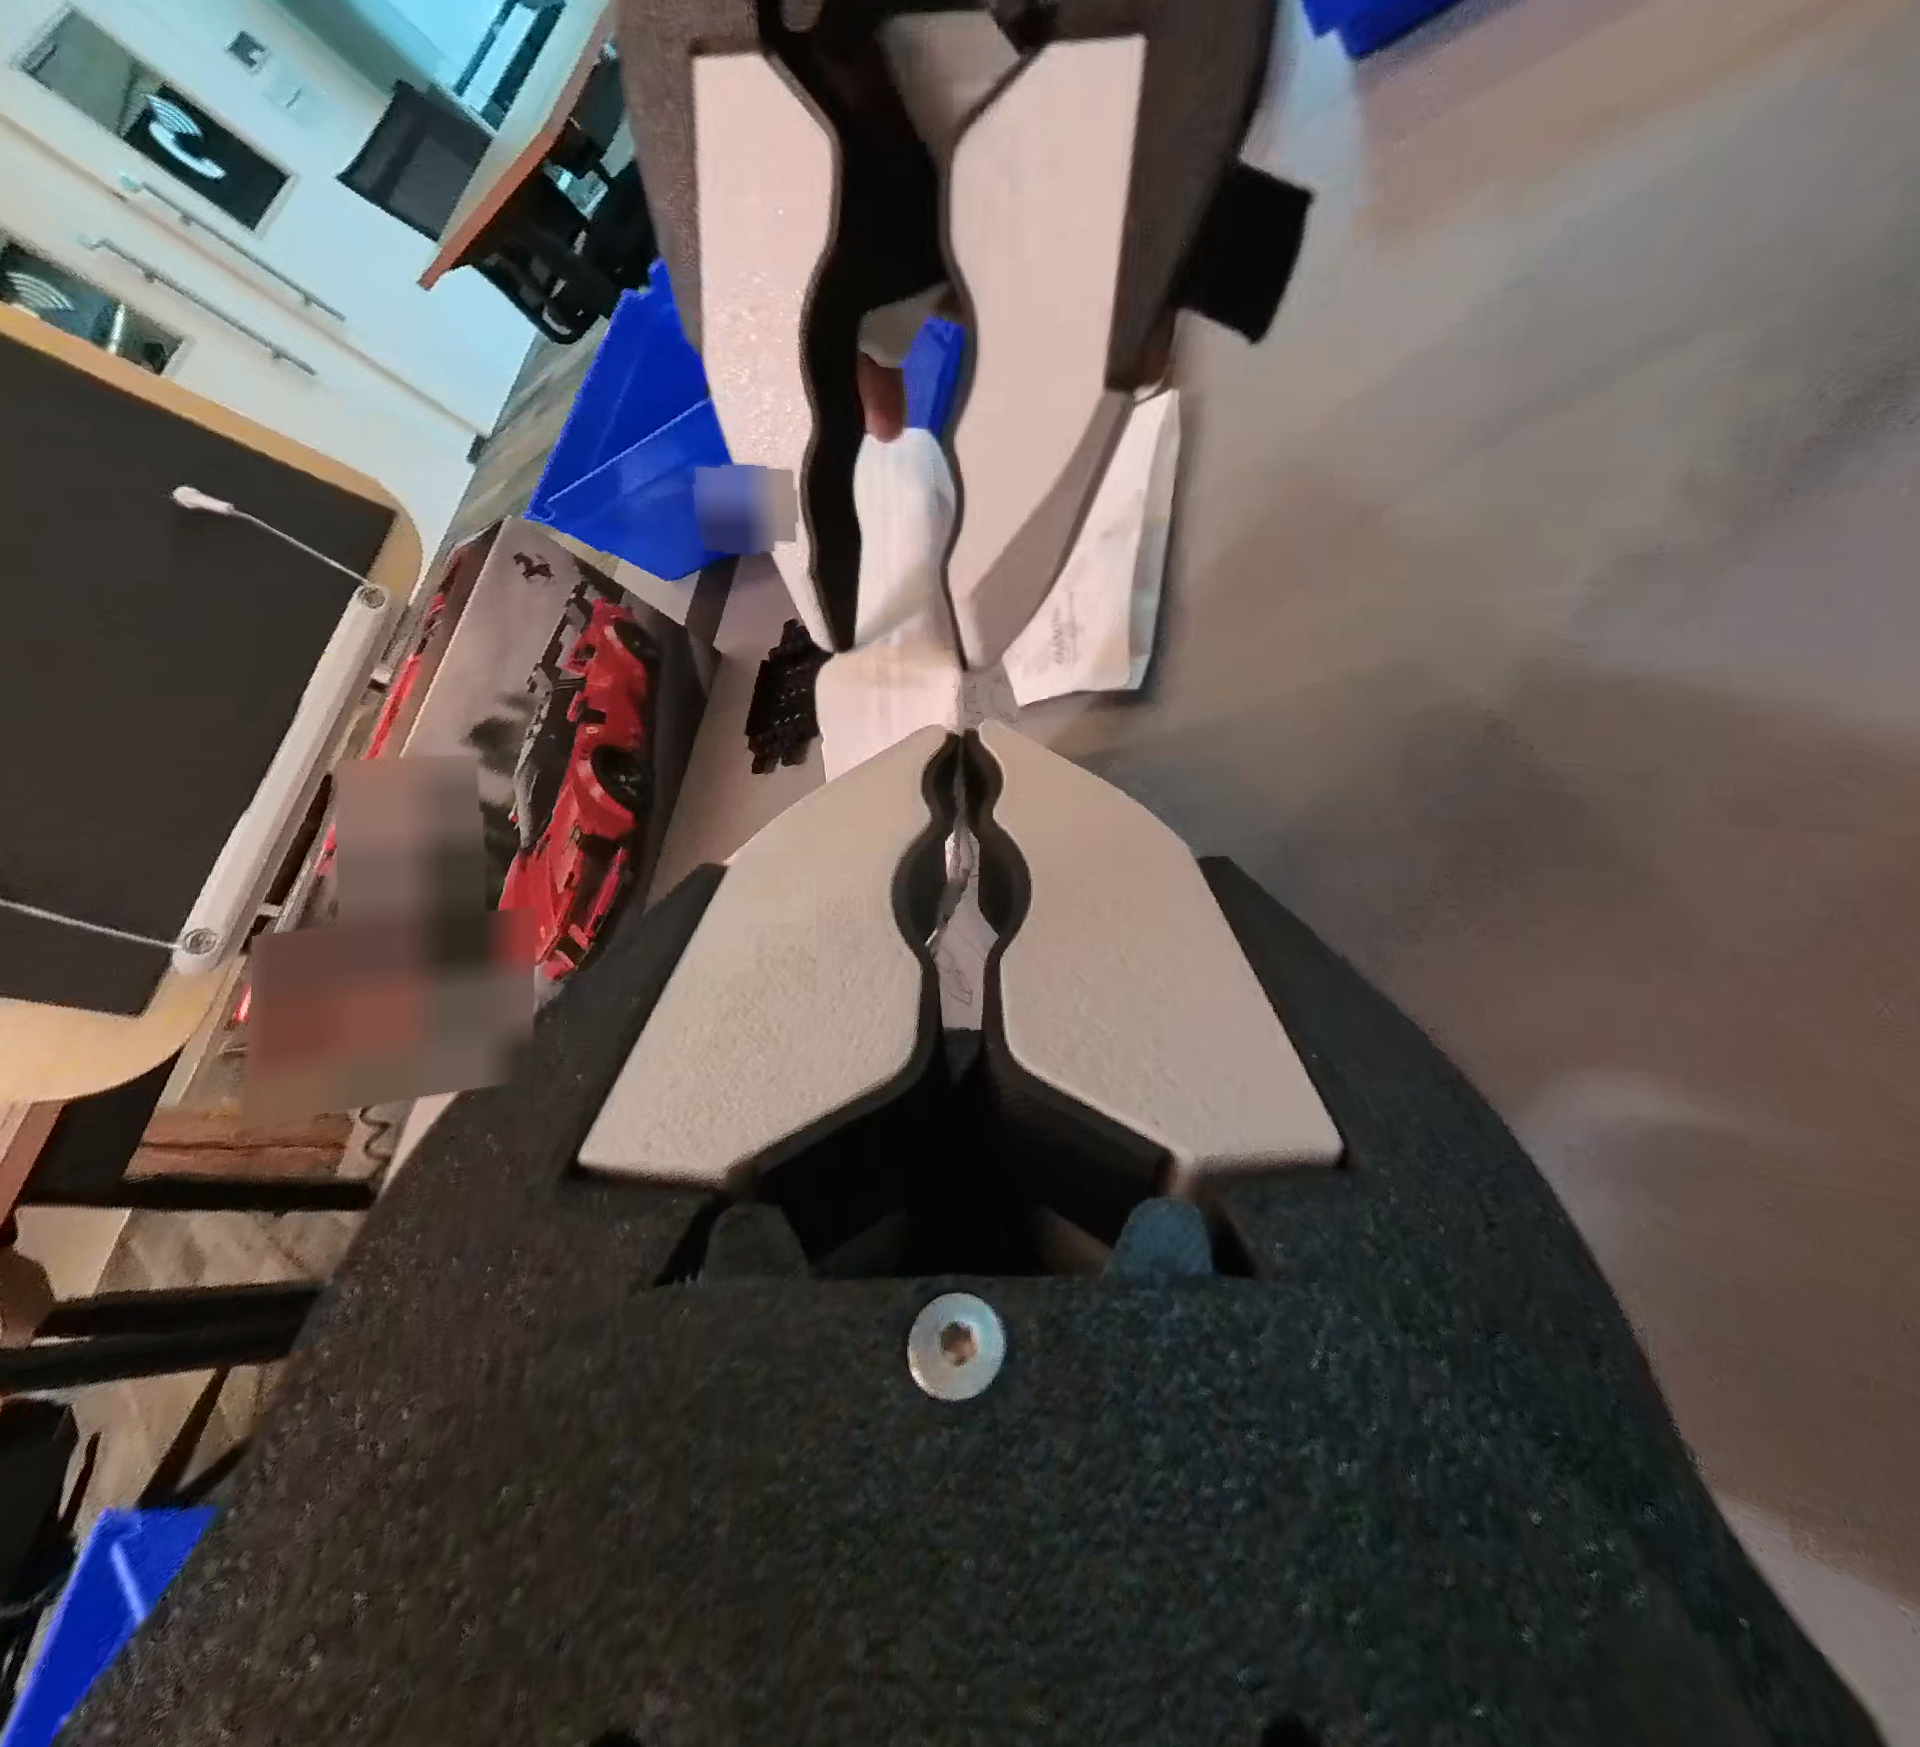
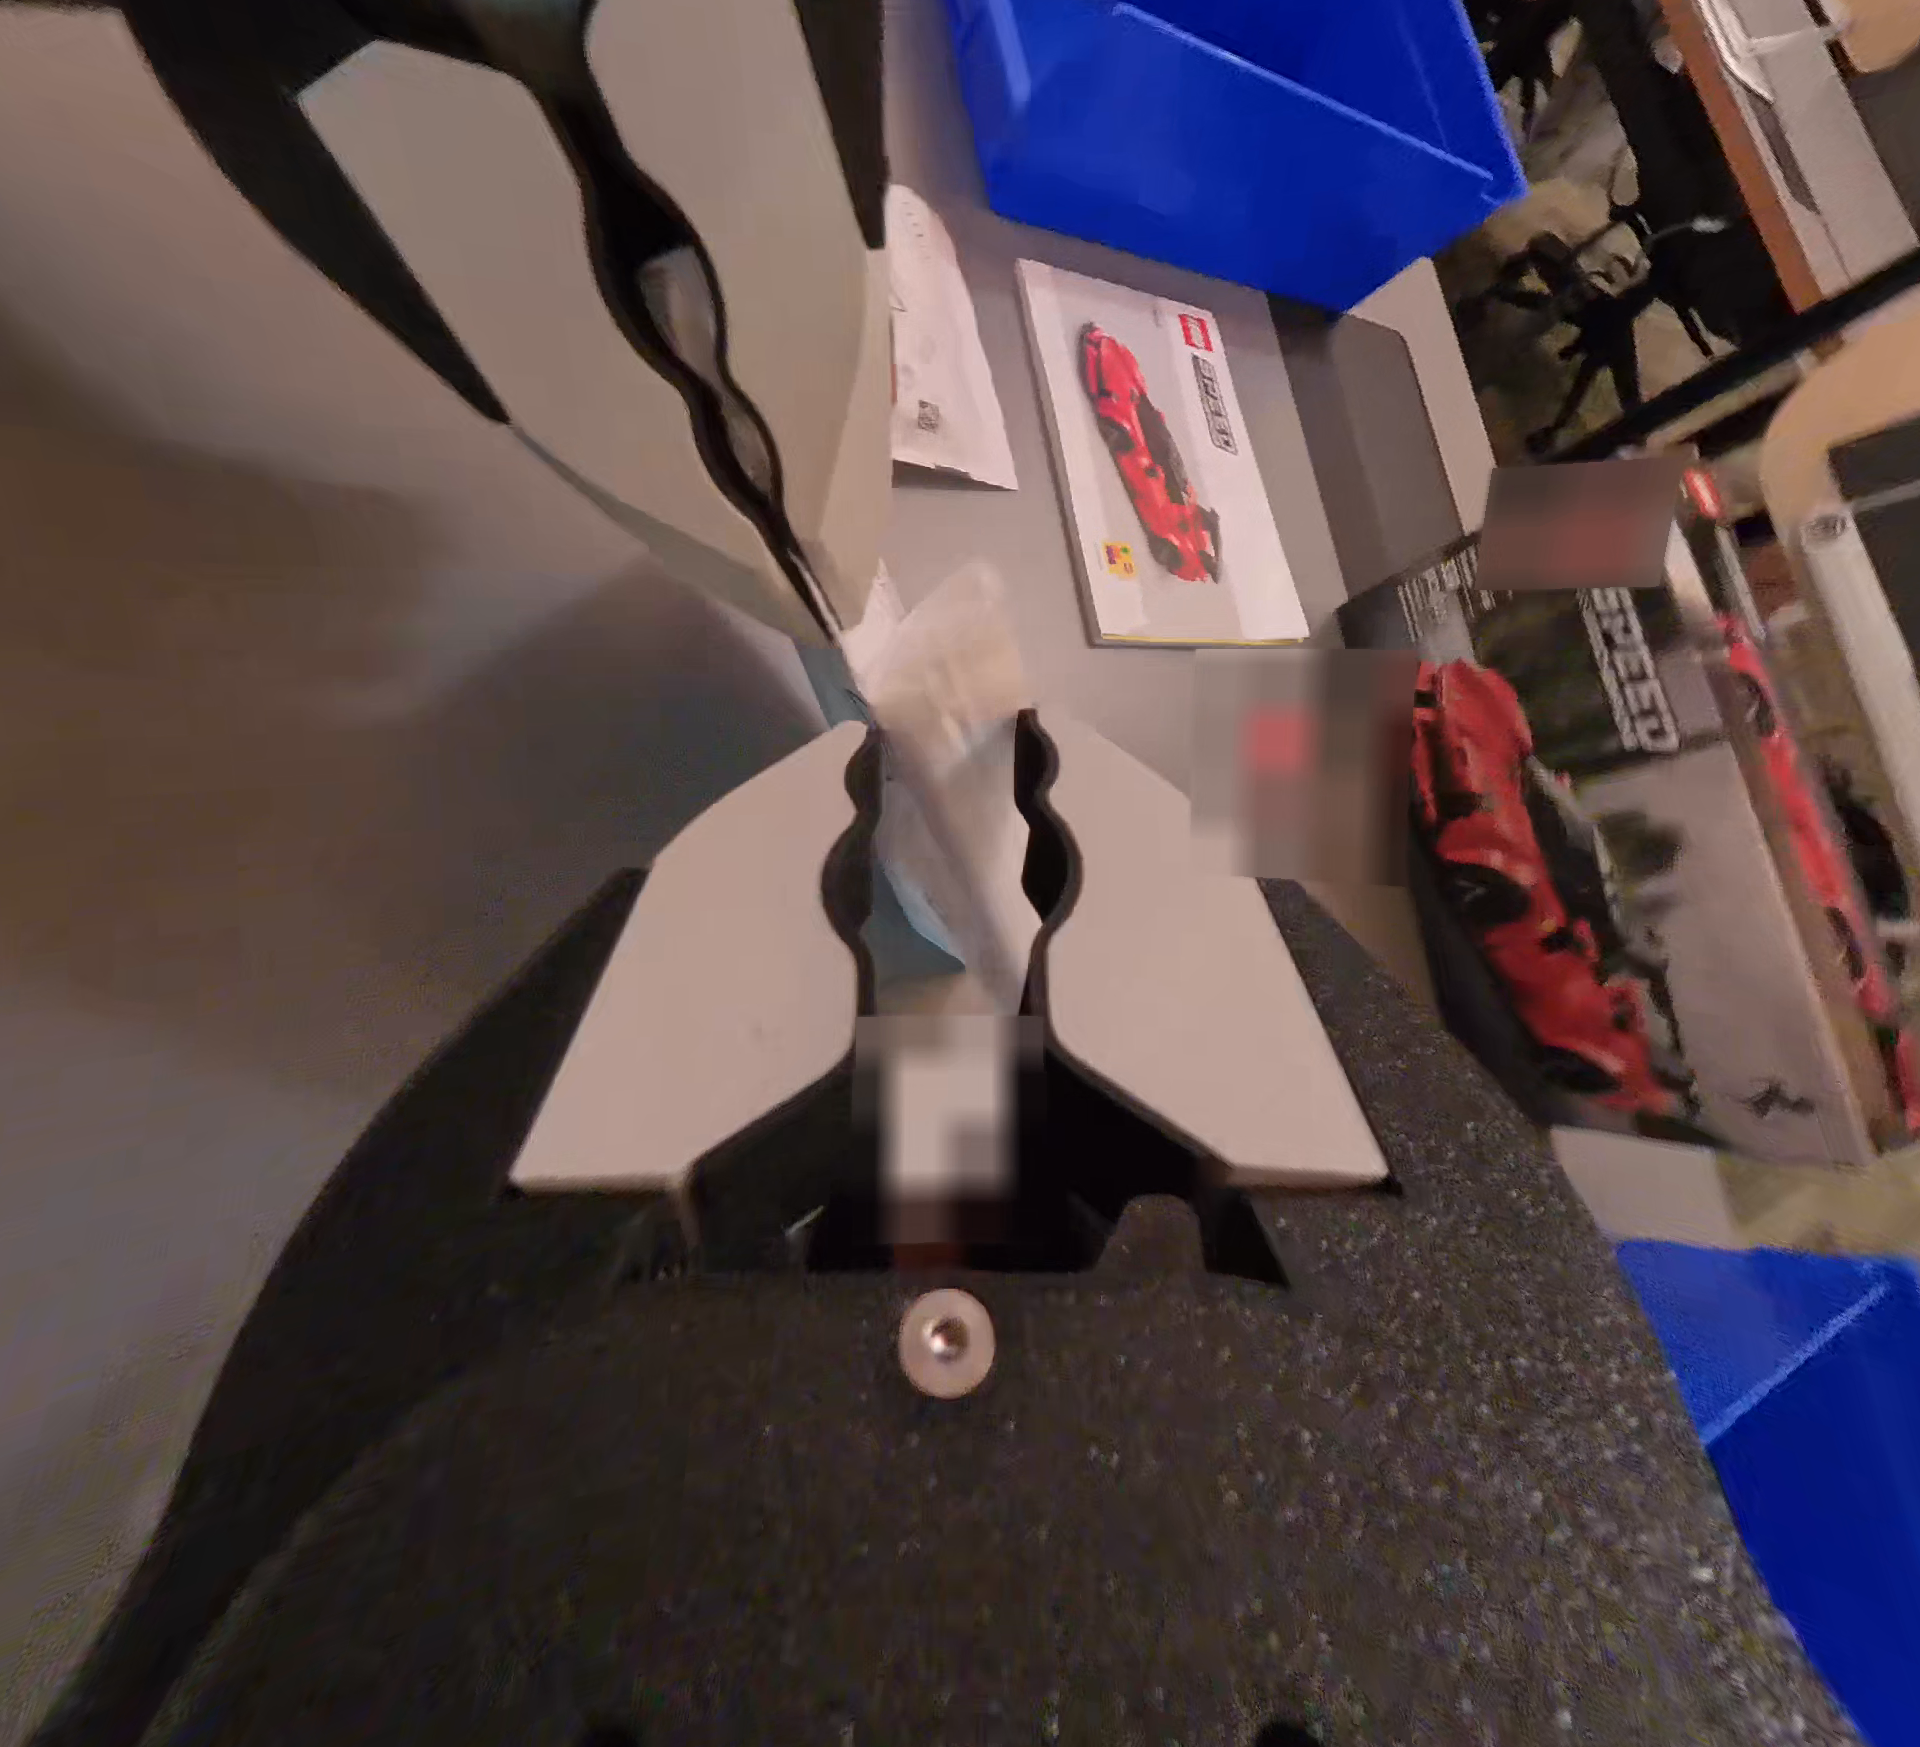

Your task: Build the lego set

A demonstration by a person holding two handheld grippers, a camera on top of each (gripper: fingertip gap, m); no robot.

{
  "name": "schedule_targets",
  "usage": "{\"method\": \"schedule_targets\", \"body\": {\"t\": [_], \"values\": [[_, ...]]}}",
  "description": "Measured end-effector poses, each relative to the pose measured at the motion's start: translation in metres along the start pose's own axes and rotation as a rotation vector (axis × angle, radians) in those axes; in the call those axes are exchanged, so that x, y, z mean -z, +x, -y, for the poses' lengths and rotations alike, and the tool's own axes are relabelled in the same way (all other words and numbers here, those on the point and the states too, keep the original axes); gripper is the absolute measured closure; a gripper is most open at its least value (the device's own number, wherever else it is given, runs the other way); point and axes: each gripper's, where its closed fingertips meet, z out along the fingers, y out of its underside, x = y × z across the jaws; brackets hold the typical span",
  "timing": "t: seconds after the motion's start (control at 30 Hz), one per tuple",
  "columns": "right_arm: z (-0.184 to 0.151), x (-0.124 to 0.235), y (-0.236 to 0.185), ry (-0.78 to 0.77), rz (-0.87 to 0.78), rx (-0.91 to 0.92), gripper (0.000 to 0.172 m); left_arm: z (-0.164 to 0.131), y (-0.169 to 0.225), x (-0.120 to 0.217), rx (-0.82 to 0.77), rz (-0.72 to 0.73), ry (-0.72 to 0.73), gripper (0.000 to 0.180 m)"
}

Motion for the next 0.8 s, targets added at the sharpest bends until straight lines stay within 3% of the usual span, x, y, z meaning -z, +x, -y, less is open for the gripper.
{"method": "schedule_targets", "body": {"t": [0.13, 0.2, 0.3, 0.43, 0.5, 0.53, 0.67, 0.8], "values": [[0.018, 0.01, 0.008, 0.017, 0.143, 0.039, 0.119, -0.002, -0.002, 0.009, -0.03, -0.038, 0.011, 0.18], [0.021, 0.013, 0.005, -0.045, 0.311, 0.023, 0.105, -0.003, -0.003, 0.012, -0.045, -0.064, 0.009, 0.18], [0.029, 0.007, -0.008, -0.115, 0.567, -0.054, 0.117, -0.001, -0.008, 0.014, -0.066, -0.08, 0.011, 0.18], [0.026, -0.009, -0.011, -0.207, 0.644, -0.013, 0.158, -0.002, -0.015, 0.016, -0.077, -0.069, -0.003, 0.18], [0.033, -0.011, 0.002, -0.143, 0.557, -0.001, 0.17, -0.009, -0.024, 0.019, -0.016, -0.035, -0.021, 0.179], [0.037, -0.011, 0.007, -0.118, 0.516, -0.002, 0.17, -0.01, -0.026, 0.021, 0.029, -0.041, -0.021, 0.169], [0.038, -0.018, 0.022, -0.148, 0.309, 0.139, 0.171, -0.024, -0.048, 0.023, 0.222, 0.03, -0.153, 0.096], [0.053, -0.025, 0.02, -0.15, 0.214, 0.185, 0.171, -0.008, -0.054, 0.018, 0.421, 0.088, -0.102, 0.115]]}}
